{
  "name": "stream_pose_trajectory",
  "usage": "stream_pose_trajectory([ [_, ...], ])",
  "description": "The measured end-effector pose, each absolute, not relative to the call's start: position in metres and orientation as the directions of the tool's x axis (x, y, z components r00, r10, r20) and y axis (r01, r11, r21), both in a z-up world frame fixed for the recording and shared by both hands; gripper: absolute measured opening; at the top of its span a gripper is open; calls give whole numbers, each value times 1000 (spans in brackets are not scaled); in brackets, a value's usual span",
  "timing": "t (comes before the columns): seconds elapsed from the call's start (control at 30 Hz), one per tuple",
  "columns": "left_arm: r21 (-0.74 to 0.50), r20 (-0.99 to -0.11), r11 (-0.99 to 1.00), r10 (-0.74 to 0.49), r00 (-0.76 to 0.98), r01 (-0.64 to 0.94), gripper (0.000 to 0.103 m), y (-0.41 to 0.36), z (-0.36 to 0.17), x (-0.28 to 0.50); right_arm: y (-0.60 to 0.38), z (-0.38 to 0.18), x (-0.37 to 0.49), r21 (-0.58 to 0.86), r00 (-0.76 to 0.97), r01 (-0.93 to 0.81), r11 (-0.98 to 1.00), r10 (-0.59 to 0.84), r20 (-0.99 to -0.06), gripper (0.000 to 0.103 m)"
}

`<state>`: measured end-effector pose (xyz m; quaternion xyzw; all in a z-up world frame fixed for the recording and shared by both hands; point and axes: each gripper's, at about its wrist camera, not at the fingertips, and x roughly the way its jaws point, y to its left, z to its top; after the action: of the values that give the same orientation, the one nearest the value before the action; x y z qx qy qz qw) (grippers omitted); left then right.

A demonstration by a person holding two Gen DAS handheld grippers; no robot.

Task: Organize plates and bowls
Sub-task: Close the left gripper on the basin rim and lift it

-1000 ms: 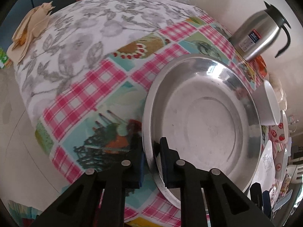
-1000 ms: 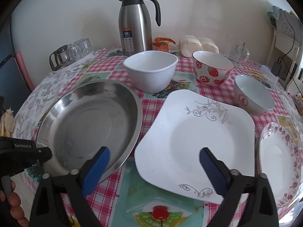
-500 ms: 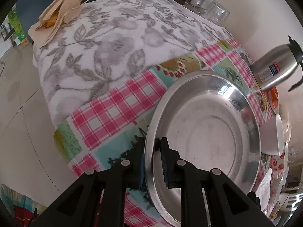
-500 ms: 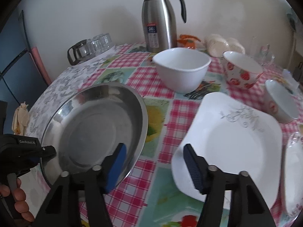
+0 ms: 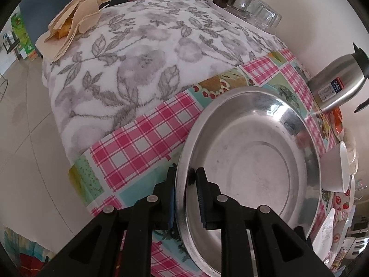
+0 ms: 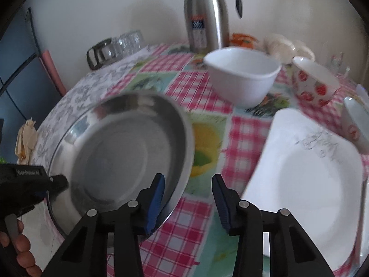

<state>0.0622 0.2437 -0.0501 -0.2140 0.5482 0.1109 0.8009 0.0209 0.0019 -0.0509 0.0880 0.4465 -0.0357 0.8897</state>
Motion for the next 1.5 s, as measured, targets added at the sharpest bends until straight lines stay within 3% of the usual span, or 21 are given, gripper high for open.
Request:
stream_pose_trajectory([
  [0.17, -194, -927, 899, -37, 374, -393, 19, 238, -51, 68, 15, -58, 24, 85, 590, 95, 992, 13, -807, 42],
  [0.47, -158, -923, 916, -4, 385, -369, 19, 234, -47, 66, 29, -45, 18, 14, 613, 30, 999, -7, -790, 32],
  [1.5, -168, -835, 965, -30, 550, -203, 19, 176, 1, 41, -8, 20, -22, 3, 739, 44, 999, -30, -674, 31],
])
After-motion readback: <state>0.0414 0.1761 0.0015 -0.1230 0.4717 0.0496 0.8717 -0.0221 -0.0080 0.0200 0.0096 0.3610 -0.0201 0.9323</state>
